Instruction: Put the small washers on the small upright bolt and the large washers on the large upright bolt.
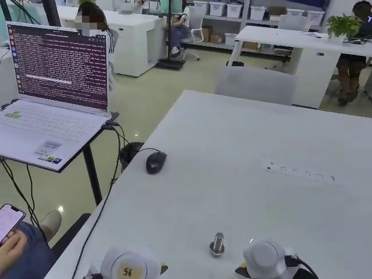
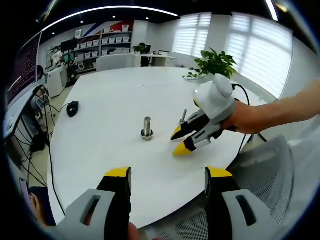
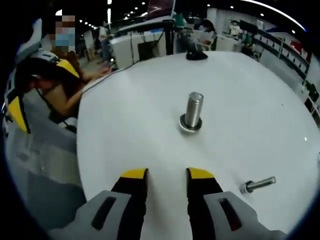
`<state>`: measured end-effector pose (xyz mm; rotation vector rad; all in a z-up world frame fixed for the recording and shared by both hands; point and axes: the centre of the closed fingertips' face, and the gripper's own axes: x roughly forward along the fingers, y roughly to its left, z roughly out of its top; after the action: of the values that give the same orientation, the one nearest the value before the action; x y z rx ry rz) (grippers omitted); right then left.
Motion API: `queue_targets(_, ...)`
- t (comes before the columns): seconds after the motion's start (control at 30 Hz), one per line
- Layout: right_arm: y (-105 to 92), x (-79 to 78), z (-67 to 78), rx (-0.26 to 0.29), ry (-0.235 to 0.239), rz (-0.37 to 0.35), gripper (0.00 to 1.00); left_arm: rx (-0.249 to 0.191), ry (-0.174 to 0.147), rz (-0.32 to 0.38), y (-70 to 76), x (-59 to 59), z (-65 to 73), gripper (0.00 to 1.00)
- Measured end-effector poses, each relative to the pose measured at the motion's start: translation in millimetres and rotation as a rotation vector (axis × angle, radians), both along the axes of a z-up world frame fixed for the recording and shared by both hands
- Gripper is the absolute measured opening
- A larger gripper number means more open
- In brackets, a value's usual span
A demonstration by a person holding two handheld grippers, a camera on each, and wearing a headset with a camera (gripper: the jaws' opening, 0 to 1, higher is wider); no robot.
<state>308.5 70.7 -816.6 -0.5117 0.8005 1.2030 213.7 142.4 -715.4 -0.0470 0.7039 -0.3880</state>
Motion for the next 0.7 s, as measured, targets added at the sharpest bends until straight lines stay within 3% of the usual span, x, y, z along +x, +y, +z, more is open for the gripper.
queue_targets(0.17, -31.4, -9.6, -7.9, -0.006, 0.015, -0.025, 0.35, 0.022, 0.019, -0.034, -2.6, 0.4, -9.9, 0.59)
queue_targets(0.27, -56.7, -10.1, -5.7, 0.002, 0.036, -0.082, 0.37, 0.034, 0.021, -0.048, -3.2, 2.5, -12.5, 0.59)
queue_targets(0.37, -76.8, -10.1, -2.0, 0.006, 0.023, -0.091, 0.42, 0.038, 0.022, -0.056, -4.2, 3.9, -13.0, 0.58)
queue_targets(0.53, -106.5, -3.9, 7.3, 0.05, 0.024, -0.184, 0.44, 0.047, 0.017, -0.066, -6.5, 6.7, -13.2, 0.58)
queue_targets(0.7, -124.7, 1.6, 22.4, 0.137, 0.004, -0.292, 0.5, 0.066, 0.012, -0.082, -12.0, 8.5, -13.5, 0.59)
